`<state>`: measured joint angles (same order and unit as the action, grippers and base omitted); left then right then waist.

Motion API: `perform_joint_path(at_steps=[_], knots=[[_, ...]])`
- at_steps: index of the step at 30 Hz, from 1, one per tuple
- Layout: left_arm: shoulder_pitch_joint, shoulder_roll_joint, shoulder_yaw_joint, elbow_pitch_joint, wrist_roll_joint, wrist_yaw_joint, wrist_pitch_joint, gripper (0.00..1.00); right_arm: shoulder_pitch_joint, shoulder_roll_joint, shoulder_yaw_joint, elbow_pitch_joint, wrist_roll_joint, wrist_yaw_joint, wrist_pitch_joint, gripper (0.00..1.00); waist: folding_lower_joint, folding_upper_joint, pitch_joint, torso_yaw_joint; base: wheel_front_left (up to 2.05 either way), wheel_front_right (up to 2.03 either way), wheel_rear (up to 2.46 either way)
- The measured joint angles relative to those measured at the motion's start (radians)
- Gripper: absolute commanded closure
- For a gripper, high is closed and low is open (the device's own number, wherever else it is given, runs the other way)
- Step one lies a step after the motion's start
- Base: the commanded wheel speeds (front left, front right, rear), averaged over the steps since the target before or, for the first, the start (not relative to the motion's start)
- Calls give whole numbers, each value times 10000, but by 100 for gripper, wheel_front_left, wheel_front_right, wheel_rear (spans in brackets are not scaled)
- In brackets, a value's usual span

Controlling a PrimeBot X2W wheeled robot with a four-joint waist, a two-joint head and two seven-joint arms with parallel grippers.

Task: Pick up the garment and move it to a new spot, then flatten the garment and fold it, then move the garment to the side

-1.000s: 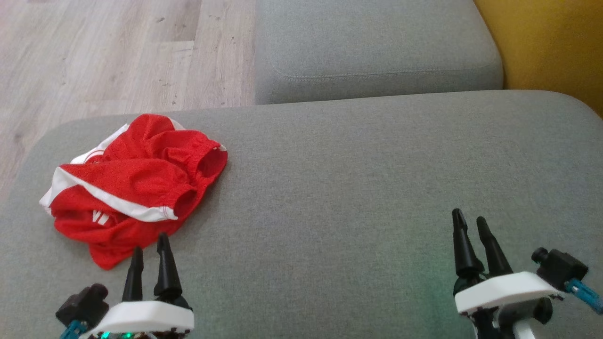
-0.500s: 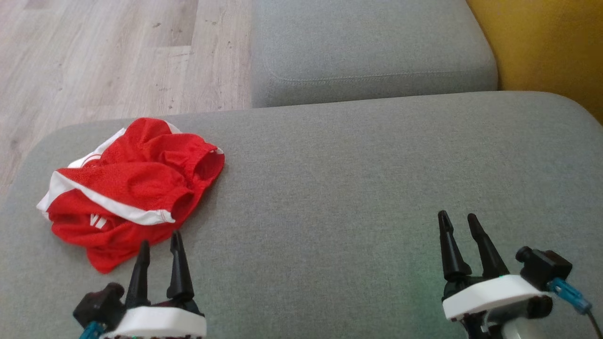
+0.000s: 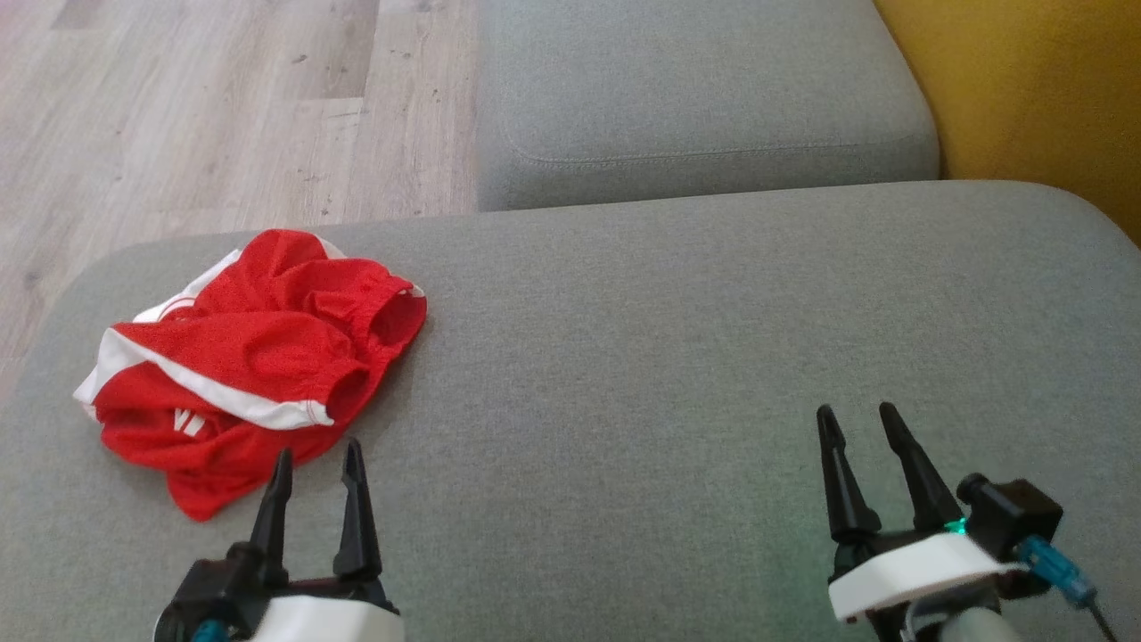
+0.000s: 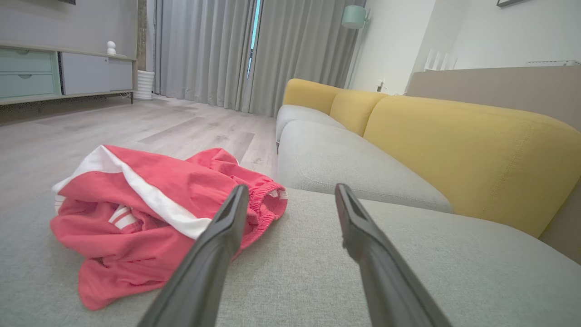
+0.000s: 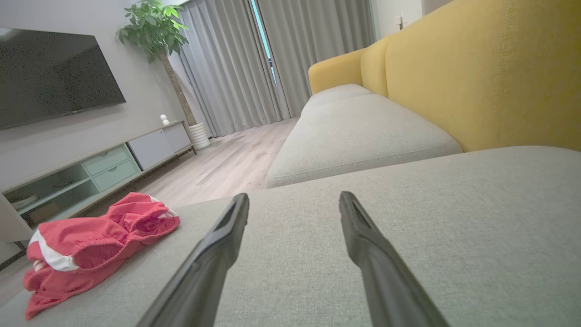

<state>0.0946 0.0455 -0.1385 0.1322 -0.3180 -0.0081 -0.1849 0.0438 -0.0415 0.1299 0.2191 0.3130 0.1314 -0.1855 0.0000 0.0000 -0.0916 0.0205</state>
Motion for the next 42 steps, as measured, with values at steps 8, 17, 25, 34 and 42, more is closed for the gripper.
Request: perform_joint_path(at_steps=[8,17,25,34,42], knots=[[18,8,-171,-29,978,96,-234,0,143,0,-15,8,-955,0,-230,0,0,0,-8,53,0,0,0],[181,13,-174,-15,2109,360,-485,0,144,0,-10,35,-2111,0,-451,0,0,0,-66,151,0,0,0],[184,19,-173,-13,2824,437,-646,0,161,-2,44,38,-2792,0,-652,0,0,0,-122,179,0,0,0],[185,19,-163,174,2823,428,-646,0,303,-2,42,123,-2792,0,-652,0,0,0,-123,211,0,0,0],[182,21,-201,265,2888,431,-646,0,374,-6,-71,142,-2790,0,-654,0,0,0,-112,690,0,0,0]])
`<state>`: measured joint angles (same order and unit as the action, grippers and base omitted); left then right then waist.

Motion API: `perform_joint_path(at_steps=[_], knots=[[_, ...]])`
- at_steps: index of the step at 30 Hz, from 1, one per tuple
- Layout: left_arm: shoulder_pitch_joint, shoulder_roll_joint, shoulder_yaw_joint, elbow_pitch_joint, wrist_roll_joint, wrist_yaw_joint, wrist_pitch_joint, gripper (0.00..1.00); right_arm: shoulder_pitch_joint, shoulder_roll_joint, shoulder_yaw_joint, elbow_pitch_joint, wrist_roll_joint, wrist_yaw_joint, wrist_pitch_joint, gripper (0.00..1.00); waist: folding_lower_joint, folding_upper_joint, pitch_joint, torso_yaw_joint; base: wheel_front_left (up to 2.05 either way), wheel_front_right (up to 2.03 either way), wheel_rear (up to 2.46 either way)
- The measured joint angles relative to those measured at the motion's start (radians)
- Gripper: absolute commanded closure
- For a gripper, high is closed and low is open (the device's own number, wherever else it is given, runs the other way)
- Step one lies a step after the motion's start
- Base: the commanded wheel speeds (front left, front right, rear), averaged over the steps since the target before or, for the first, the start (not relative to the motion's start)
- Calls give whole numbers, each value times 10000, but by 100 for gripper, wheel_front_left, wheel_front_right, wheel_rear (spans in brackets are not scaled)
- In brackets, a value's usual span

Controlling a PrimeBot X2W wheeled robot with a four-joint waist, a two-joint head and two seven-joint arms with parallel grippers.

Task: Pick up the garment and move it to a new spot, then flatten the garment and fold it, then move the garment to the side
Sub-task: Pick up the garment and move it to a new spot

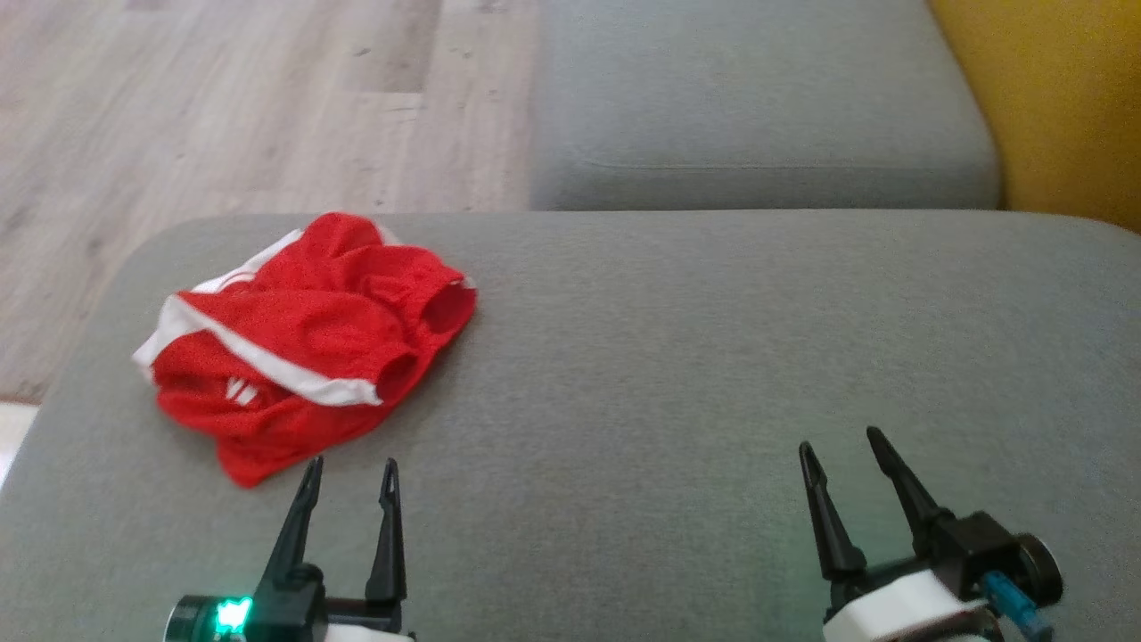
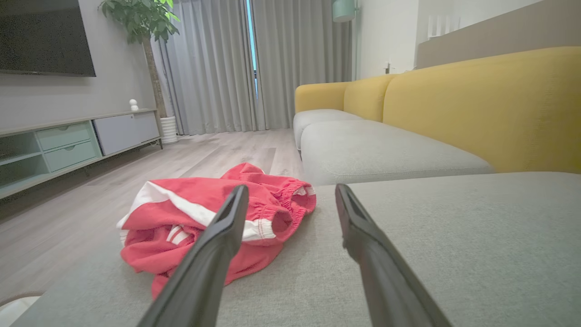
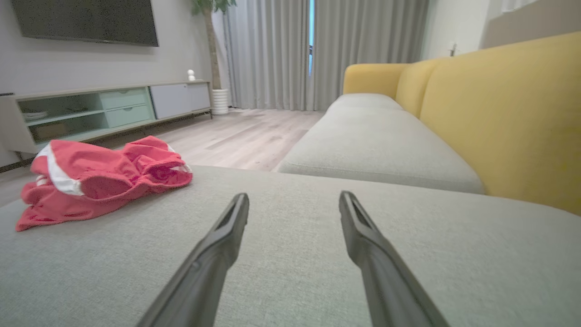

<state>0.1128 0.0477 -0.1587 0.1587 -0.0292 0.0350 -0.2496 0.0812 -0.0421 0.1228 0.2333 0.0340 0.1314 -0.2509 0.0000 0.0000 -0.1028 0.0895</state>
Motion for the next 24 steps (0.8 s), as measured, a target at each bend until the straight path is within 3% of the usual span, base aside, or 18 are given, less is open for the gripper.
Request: perform_joint_path(at_steps=[15,24], knots=[[417,383,230,29,130,82,0,0,265,4,301,12,138,0,0,0,0,0,110,2631,0,0,0],[571,460,372,-414,69,-15,0,0,260,6,301,25,82,0,0,0,0,0,219,3020,0,0,0]])
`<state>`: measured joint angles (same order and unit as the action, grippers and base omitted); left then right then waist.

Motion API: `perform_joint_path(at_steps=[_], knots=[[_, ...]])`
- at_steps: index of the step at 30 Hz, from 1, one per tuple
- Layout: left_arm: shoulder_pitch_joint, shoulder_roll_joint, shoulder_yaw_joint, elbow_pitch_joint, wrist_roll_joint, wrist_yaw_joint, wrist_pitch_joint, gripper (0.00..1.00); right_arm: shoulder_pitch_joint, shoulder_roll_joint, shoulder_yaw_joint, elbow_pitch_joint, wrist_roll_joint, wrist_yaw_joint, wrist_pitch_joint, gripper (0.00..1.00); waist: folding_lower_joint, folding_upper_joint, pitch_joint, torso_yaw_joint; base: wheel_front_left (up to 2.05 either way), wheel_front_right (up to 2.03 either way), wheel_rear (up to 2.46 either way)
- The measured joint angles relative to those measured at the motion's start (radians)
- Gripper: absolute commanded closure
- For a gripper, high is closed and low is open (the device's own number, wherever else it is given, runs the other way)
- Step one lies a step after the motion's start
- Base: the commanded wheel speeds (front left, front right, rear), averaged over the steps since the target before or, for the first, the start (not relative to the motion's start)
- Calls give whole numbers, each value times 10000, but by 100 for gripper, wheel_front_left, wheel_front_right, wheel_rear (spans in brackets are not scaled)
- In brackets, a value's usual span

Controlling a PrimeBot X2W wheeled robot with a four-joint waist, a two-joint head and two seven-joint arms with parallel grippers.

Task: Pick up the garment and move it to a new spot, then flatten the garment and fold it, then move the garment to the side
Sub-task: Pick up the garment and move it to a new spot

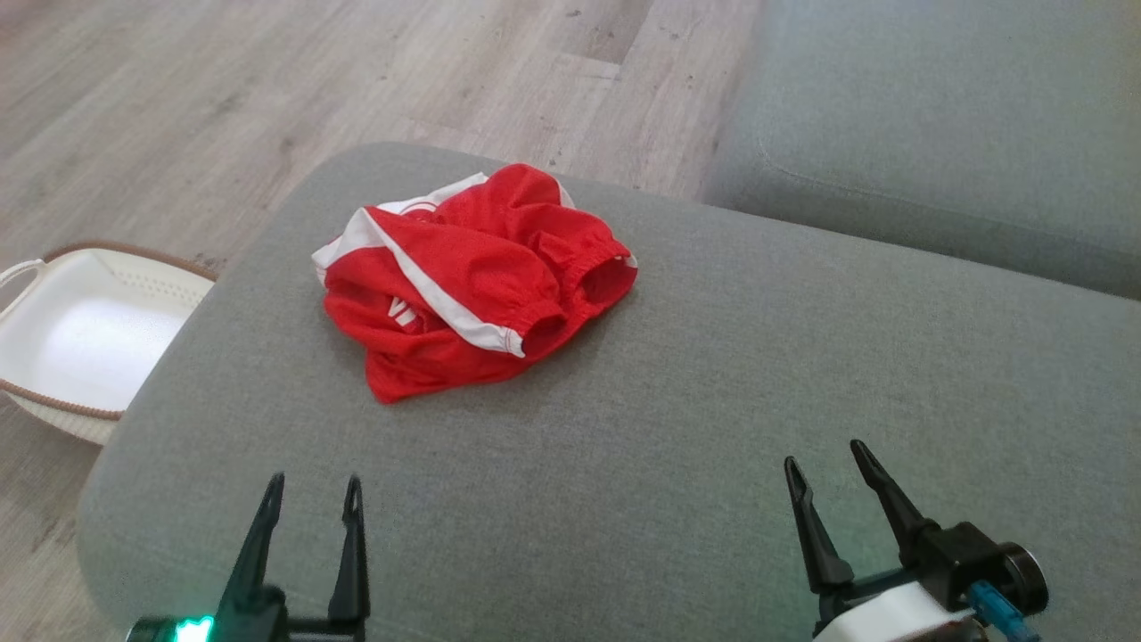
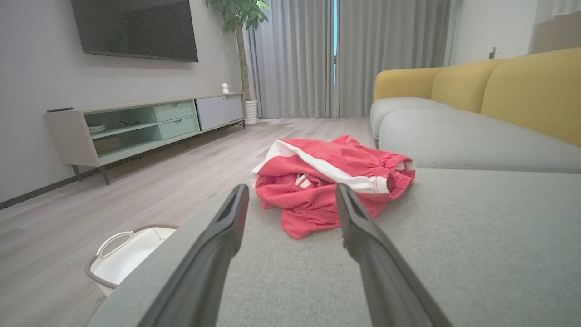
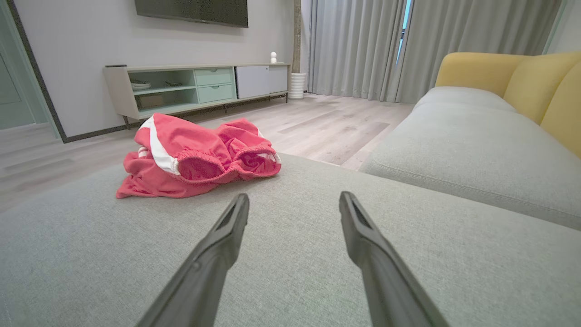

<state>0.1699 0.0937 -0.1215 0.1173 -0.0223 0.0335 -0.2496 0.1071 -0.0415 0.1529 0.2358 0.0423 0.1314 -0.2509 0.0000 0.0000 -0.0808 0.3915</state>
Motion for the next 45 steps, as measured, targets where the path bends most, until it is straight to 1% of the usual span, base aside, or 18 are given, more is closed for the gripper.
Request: perform_joint_path(at_steps=[2,4,6,8,10,13,16,20,24,27,31,32,37,39,40,41,42,45], knots=[[-145,-2,-50,-255,-15,-178,0,0,1,0,-23,0,-98,0,0,0,-1,0,100,-59,0,0,0],[-556,61,-161,-412,-44,-537,-15,0,0,0,-98,-4,-230,0,0,0,0,0,245,-121,0,0,0],[-1301,117,-255,-500,-136,-884,-27,0,-2,-2,-180,-10,-439,0,0,0,0,0,436,-180,0,0,0],[-2322,270,-439,-497,-148,-1174,-29,0,-8,-2,-251,-52,-631,0,0,0,0,0,655,-249,0,0,0],[-3498,313,-548,-456,-268,-1338,-46,0,-46,-4,-349,-165,-909,0,0,0,0,0,959,-327,0,0,0],[-5554,504,-1057,322,-504,-1559,10,0,-420,-167,-491,-337,-1083,0,0,0,2,0,1538,-453,0,0,0],[-7601,600,-1766,1313,-1149,-1584,656,0,-910,-585,-518,-512,-1143,0,0,0,4,0,2181,-612,0,0,0],[-10209,909,-3396,2704,-2736,-1659,2073,0,-1522,-1099,-545,-911,-1139,0,0,0,5,0,3150,-847,0,0,0],[-12030,1237,-4493,4090,-4207,-1659,3359,0,-2100,-1331,-635,-1264,-1129,0,0,0,5,0,4113,-1133,0,0,0],[-12726,1469,-5221,5024,-5129,-1659,4288,0,-2521,-1344,-589,-1425,-1124,0,-2,0,4,0,4769,-1423,0,0,0],[-12926,1659,-6052,6002,-6029,-1659,5415,0,-2950,-1317,-587,-1592,-1106,0,-2,0,4,-1,5434,-1889,0,0,0],[-12926,1659,-6052,6002,-6029,-1659,5415,0,-2950,-1317,-587,-1592,-1106,0,-2,0,4,-1,5434,-1889,0,0,0],[-12928,1973,-6924,6564,-6934,-1659,6567,0,-3118,-1252,-635,-1666,-1018,0,-4,0,2,-1,6003,-2448,0,0,0],[-12991,2178,-7078,6590,-7118,-1659,6744,0,-3141,-1208,-652,-1670,-1007,0,-6,0,1,0,6153,-2622,0,0,0],[-13121,2303,-7200,6589,-7194,-1659,6857,13,-3172,-1174,-663,-1687,-1007,0,-17,0,-2,0,6209,-2693,0,0,0],[-13251,2412,-7285,6587,-7239,-1661,6930,76,-3226,-1137,-669,-1695,-1007,0,-17,0,-2,0,6258,-2749,0,0,0],[-13352,2474,-7356,6590,-7302,-1659,6941,100,-3253,-1103,-675,-1699,-1007,0,-29,0,0,0,6293,-2793,0,0,0],[-13348,2537,-7605,6560,-7507,-1659,6537,100,-3262,-1022,-675,-1687,-1007,0,-48,0,0,0,6269,-2852,0,0,0]])
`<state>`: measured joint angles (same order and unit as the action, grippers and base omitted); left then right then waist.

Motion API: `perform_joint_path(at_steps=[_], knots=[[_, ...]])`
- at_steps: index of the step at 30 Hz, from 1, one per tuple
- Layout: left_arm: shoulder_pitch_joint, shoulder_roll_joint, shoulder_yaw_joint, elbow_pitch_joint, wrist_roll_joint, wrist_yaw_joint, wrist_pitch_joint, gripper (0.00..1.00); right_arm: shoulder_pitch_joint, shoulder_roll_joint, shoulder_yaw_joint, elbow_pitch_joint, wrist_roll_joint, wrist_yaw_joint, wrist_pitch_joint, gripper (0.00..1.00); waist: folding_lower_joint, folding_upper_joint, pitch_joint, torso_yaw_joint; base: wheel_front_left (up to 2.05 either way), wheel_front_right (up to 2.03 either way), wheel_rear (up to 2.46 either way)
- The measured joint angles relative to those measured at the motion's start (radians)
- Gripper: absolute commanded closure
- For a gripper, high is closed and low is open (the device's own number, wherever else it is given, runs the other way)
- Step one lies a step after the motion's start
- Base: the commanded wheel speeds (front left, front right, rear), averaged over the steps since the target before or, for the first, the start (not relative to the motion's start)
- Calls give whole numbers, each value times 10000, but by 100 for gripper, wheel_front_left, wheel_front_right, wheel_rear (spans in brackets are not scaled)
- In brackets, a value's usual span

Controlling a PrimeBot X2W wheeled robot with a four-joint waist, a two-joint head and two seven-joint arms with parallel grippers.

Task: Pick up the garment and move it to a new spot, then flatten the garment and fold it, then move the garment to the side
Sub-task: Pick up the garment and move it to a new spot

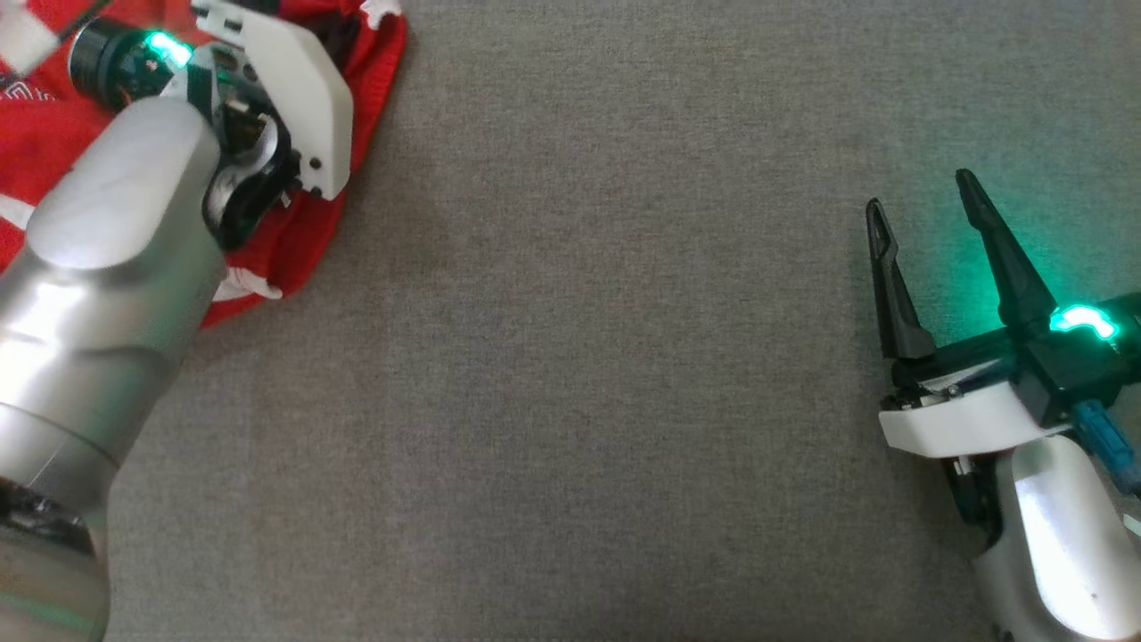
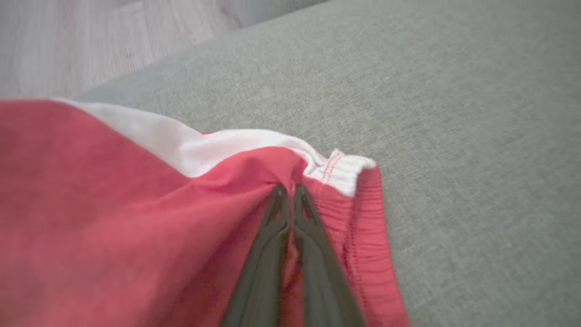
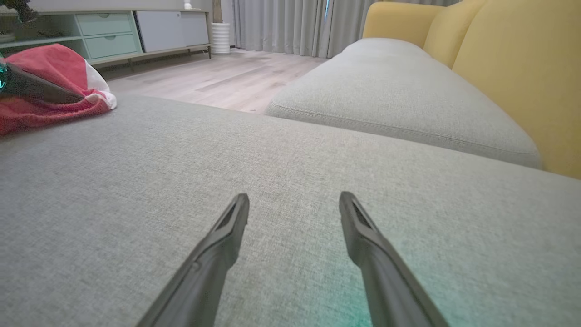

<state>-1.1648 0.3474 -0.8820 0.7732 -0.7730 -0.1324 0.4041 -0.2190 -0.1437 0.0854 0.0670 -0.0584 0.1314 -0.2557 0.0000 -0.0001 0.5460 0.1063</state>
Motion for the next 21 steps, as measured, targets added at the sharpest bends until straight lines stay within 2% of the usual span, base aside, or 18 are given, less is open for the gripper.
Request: perform_joint_path(at_steps=[5,8,14,15,21], knots=[[48,217,-284,-130,-134,0,-1670,100,3,67,0,148,58,0,0,0,0,0,-354,-46,0,0,0],[-1,280,-648,-460,-217,0,-2245,100,35,150,2,224,67,0,0,0,0,0,-750,-87,0,0,0],[-463,451,-1546,-1726,-644,0,-3007,100,314,476,13,437,221,0,0,0,-1,0,-1871,-241,0,0,0],[-714,537,-1871,-2320,-1026,0,-3204,100,575,583,75,518,234,0,0,0,-2,1,-2294,-340,0,0,0],[-1256,968,-3022,-3657,-1925,0,-3396,100,1039,805,339,640,330,0,0,0,-4,1,-3318,-1042,0,0,0]])
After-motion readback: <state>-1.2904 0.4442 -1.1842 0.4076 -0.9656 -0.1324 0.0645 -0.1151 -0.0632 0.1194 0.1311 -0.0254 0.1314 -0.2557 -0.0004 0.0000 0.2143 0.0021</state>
